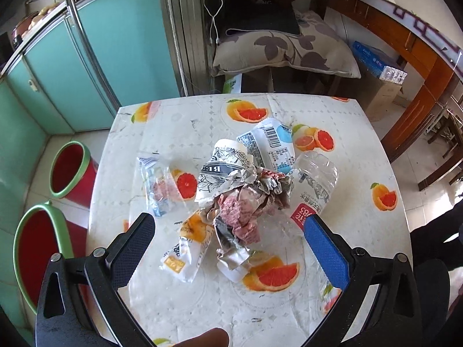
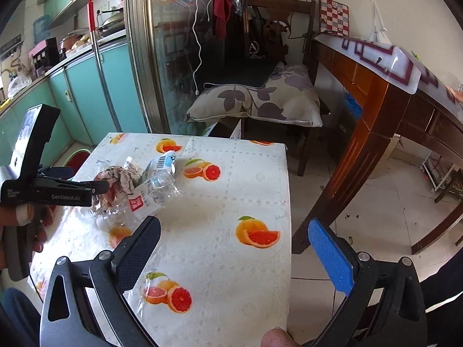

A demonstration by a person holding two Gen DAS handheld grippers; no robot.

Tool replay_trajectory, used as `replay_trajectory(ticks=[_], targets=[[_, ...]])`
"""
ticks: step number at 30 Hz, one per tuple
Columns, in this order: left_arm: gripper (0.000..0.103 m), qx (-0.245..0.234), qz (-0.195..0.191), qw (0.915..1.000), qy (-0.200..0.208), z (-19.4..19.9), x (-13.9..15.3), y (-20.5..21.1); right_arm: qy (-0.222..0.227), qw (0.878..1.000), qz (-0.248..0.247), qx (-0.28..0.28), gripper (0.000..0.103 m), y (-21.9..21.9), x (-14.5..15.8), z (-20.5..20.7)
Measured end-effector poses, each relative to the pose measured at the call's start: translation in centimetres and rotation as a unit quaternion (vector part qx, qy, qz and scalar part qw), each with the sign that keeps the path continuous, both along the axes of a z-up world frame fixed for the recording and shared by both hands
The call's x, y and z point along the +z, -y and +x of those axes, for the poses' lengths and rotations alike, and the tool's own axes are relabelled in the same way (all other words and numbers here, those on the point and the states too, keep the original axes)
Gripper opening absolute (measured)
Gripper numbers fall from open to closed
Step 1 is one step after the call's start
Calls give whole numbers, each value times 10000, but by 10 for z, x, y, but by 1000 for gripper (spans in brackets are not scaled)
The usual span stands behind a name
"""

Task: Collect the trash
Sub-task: 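Grasp the pink-and-foil wrapper bundle with the left tool, then grasp the clear water bottle with the right tool while the left tool lifts the bundle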

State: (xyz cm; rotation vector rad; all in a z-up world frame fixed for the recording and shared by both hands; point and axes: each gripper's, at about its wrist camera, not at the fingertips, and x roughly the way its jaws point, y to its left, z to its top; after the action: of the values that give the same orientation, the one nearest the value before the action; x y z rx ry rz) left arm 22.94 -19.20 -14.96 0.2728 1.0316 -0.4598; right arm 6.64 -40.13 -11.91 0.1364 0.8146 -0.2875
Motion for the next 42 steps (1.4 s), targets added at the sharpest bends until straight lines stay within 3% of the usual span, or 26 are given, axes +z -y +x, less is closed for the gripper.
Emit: replay_trajectory(ticks=[9,11,13,15,20,31,35,39,42], targets=[[103,-43,98,9997,-209,17,-21,13,-127,9994,234,-223,102,14,-22,1],[98,-25,93,9996,-250,21,-25,14,-152,9992,283,-237,102,16,-25,2],[82,-41,122,9993,-351,23,-30,15,-171,9991,299,-262,102,16,-29,2],[58,-22,150,9989,-453,25,-35,15,-214,9988,331,-285,102,17,-34,3],[24,-25,159,9990,-411,24,-35,12,-258,9985,379,-302,102,16,-41,6],[24,98,-190,9998,23,15,5,-15,-263,9986,451,-47,102,-8,-43,24],[24,123,-234,9993,280,4,25,-33,-295,9969,715,128,102,-23,-44,41],[24,169,-365,9980,478,-7,45,-55,-398,9906,1298,151,102,-37,-50,64],[24,282,-505,9969,540,-14,54,-76,-483,9907,1270,95,102,-55,-52,86]])
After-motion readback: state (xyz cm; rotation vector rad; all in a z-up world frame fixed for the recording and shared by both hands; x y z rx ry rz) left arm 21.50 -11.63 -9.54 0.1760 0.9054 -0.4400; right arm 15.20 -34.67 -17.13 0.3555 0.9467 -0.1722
